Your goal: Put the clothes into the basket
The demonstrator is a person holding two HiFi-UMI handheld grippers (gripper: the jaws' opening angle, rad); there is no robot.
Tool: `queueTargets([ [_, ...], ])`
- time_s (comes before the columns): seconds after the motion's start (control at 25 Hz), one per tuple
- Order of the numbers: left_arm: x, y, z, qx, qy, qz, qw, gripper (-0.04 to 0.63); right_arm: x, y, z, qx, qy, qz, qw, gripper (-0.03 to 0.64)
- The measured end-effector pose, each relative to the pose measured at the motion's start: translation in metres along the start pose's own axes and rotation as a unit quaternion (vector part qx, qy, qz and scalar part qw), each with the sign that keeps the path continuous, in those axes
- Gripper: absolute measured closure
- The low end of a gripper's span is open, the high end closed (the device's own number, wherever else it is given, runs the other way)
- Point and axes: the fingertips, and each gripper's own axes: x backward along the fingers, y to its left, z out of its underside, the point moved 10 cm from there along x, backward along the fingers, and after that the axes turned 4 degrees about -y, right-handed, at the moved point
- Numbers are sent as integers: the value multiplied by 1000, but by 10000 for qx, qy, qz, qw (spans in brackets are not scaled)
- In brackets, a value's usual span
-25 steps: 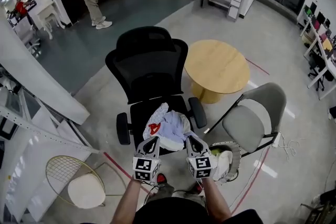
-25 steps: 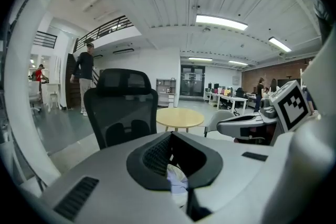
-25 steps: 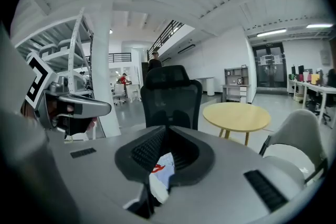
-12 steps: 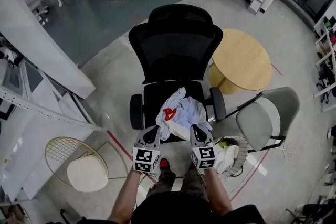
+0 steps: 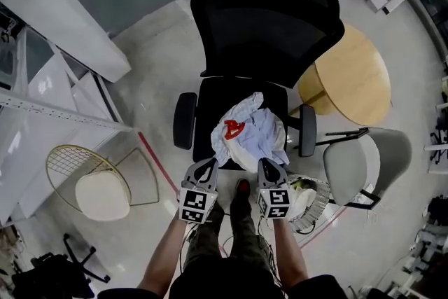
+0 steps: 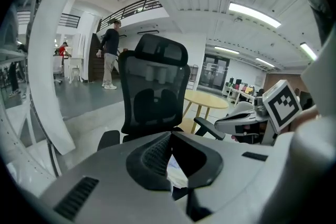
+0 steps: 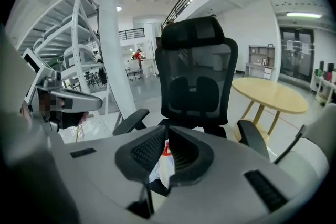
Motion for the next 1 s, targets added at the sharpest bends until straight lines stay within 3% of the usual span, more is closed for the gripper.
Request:
queueTargets([
  [0.6,-75,-14,84,439,541,-369,9969,589,-66,-47,98,43,764,-705,9946,572],
  [1.0,-92,-17,133,617,929,-428,9928,589,-96,-62,150,-96,1006,-819,9915,571],
])
